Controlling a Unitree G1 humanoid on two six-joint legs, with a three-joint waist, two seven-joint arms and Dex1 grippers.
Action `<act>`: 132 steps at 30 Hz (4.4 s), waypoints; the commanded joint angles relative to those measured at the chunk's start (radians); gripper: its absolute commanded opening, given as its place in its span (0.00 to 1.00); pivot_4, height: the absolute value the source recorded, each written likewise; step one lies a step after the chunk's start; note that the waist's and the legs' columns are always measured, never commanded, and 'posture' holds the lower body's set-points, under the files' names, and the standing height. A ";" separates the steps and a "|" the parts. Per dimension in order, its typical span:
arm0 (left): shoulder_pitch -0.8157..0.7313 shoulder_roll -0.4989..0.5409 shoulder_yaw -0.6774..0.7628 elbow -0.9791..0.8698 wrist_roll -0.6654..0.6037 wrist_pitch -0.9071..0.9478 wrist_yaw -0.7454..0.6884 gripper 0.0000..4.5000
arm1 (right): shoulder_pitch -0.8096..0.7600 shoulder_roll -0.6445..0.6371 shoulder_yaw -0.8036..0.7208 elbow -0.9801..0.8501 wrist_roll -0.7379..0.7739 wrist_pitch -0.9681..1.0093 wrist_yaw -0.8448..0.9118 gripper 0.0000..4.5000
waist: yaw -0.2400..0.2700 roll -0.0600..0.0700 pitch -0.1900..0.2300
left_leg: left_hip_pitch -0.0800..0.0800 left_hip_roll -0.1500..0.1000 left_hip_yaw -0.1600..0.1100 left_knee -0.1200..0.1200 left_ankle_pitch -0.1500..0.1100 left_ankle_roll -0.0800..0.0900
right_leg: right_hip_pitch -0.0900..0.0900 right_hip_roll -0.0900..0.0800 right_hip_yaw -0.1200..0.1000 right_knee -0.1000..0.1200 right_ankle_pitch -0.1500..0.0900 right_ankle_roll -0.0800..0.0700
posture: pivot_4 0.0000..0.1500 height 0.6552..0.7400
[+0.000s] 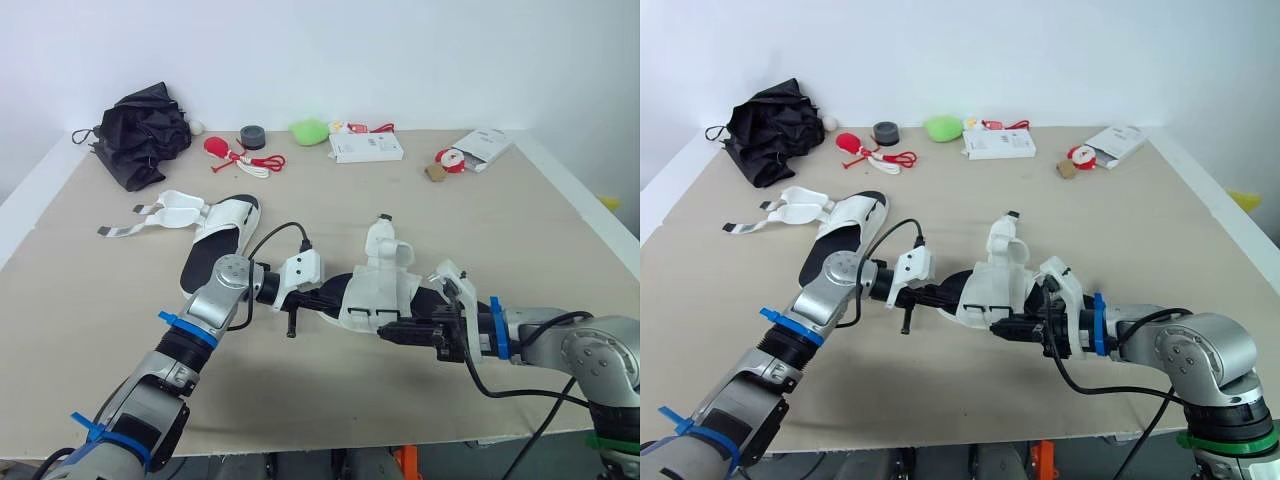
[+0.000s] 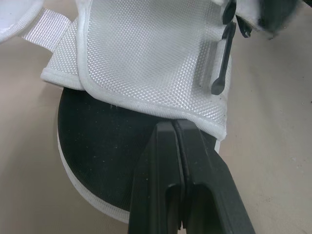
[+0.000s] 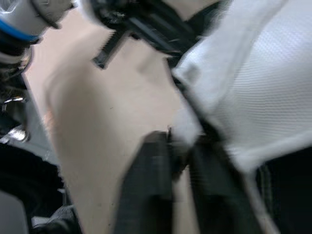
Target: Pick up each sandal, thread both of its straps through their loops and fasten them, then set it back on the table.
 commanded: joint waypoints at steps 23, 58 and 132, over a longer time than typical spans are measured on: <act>0.006 -0.010 -0.043 0.061 0.041 -0.002 -0.007 0.00 | -0.053 0.062 -0.078 -0.127 0.591 -0.091 -0.175 0.01 | -0.002 -0.001 0.000 | 0.000 0.000 -0.001 0.000 0.000 0.000 | 0.000 -0.001 0.000 -0.001 0.000 0.000 | 1.00 1.00; 0.013 -0.017 -0.053 0.058 0.039 -0.003 -0.019 0.00 | -0.224 0.160 -0.231 0.357 0.435 -0.219 -0.494 0.98 | -0.001 0.000 0.000 | -0.002 -0.001 0.001 -0.001 0.002 0.003 | -0.001 0.000 0.002 -0.001 0.003 0.002 | 1.00 1.00; 0.053 0.013 -0.042 -0.016 0.034 0.042 -0.008 0.00 | -0.948 0.207 0.316 1.332 -0.497 -0.360 0.396 0.98 | -0.008 0.001 0.000 | -0.006 -0.001 0.003 -0.002 -0.001 0.006 | -0.007 0.001 0.003 -0.001 0.008 -0.003 | 1.00 1.00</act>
